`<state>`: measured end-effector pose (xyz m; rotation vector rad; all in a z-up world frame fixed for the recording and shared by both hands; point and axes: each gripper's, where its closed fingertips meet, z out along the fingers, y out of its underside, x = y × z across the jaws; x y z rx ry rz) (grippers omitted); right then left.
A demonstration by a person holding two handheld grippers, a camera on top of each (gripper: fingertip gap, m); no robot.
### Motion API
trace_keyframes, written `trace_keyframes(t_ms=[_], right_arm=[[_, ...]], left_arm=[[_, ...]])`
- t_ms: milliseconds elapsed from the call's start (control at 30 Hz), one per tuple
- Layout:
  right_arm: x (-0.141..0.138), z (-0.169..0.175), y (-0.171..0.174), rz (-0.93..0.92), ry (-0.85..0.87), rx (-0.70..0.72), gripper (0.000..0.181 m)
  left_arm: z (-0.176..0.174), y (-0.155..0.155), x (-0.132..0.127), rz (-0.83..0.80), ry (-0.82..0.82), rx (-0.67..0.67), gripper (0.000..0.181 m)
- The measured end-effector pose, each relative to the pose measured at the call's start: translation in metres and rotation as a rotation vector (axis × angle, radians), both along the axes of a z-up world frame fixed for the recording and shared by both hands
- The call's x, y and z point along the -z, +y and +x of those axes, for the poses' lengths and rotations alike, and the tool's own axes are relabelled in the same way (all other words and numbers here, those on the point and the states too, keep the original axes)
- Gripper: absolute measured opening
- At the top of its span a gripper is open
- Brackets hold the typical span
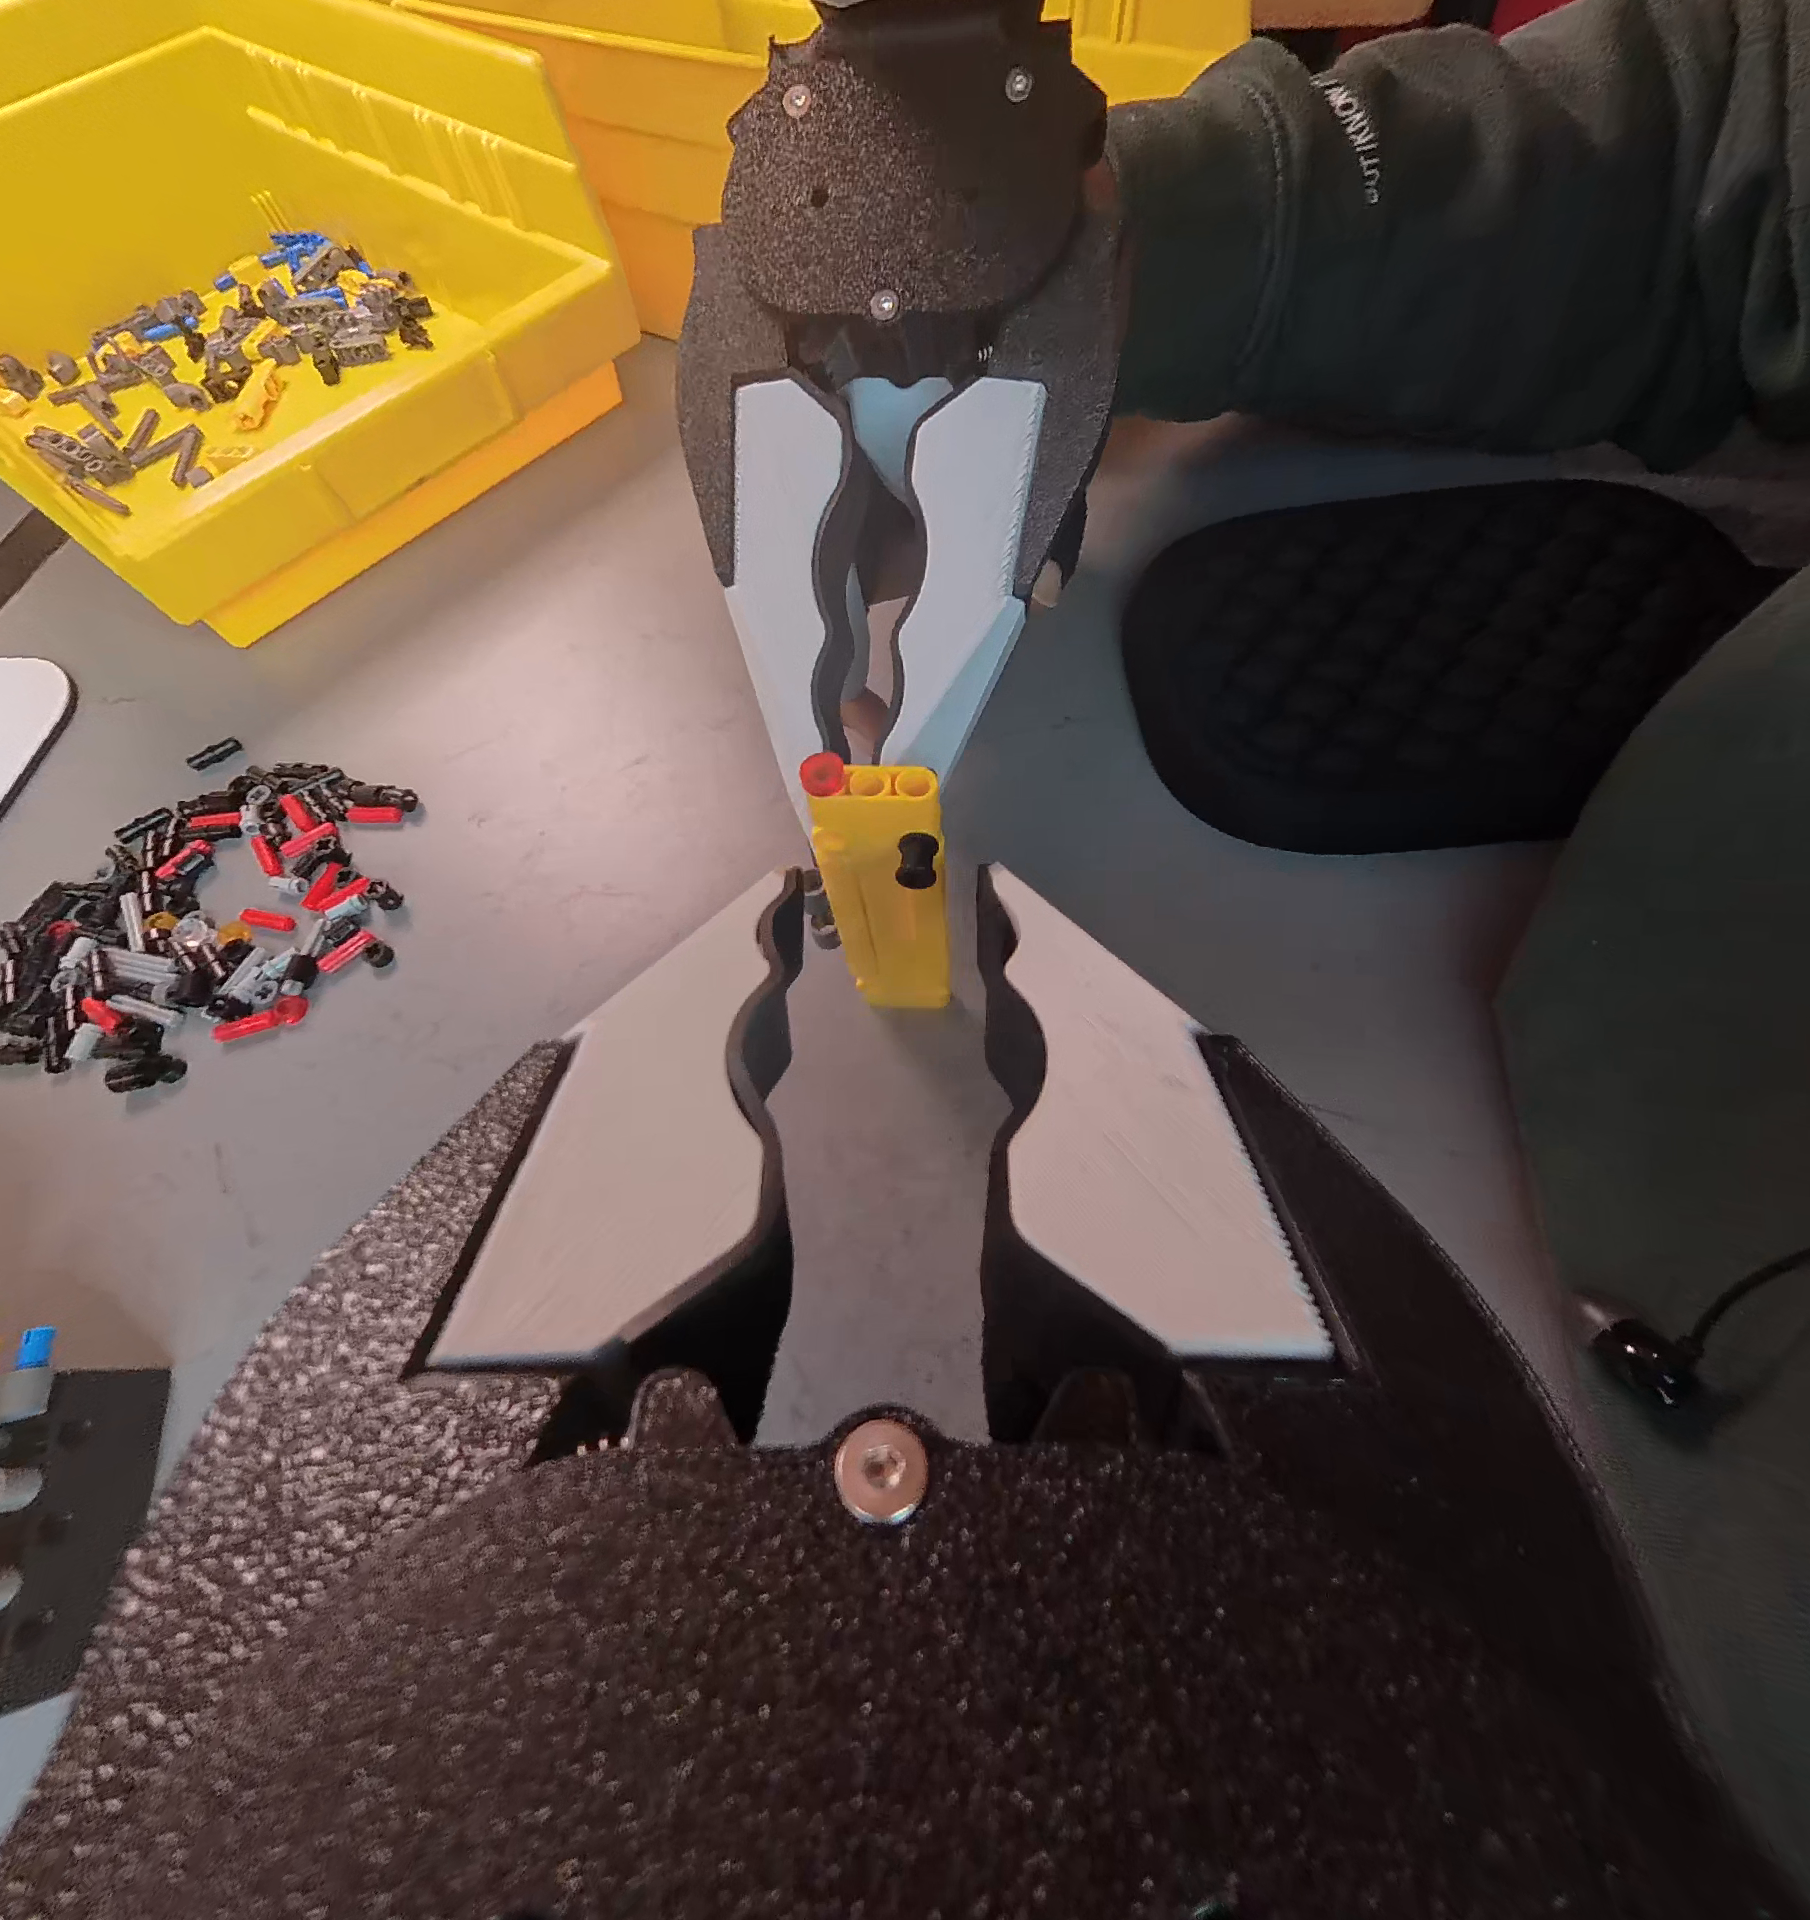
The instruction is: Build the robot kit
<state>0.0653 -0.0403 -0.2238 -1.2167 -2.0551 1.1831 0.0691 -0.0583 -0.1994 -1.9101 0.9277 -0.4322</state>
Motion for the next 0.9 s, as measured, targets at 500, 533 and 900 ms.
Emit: trace_keyframes(t_ms=[500, 533, 900], right_arm=[[0.002, 0.016, 0.011, 0.046, -0.048, 0.008, 0.007], [-0.001, 0.018, 0.013, 0.052, -0.043, 0.015, 0.007], [-0.048, 0.019, -0.004, 0.183, -0.061, -0.063, 0.007]], left_arm=[[0.014, 0.014, 0.011, -0.097, -0.193, 0.275, 0.026], [0.013, 0.017, 0.011, -0.107, -0.180, 0.224, 0.025], [0.001, 0.004, 0.014, -0.020, -0.036, -0.133, 0.025]])
